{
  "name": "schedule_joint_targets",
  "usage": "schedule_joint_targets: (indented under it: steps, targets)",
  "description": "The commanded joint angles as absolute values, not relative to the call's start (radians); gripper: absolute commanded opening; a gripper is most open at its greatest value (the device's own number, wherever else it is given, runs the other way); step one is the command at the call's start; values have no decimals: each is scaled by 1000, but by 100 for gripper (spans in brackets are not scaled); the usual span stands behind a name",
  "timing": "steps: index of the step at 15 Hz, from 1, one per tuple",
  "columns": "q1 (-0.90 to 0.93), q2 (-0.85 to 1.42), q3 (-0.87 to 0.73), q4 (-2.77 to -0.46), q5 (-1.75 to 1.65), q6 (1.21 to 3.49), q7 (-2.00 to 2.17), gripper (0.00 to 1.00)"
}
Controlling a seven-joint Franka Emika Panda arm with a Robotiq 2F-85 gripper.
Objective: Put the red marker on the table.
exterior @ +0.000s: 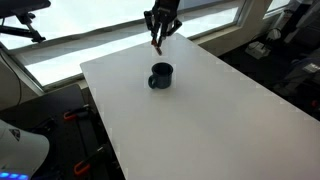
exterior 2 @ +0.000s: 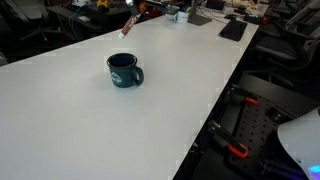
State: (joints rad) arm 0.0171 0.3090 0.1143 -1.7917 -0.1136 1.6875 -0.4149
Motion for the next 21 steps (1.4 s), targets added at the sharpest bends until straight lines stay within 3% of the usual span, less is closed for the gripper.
schedule_joint_targets:
  steps: [1,10,21]
  targets:
    - [17,166,73,-1900,-127,1640,-278,5]
    - [-8,250,-19,-2044,-180,1759,-55,5]
    - [40,645,-26,-1762,-273,1830,23,5]
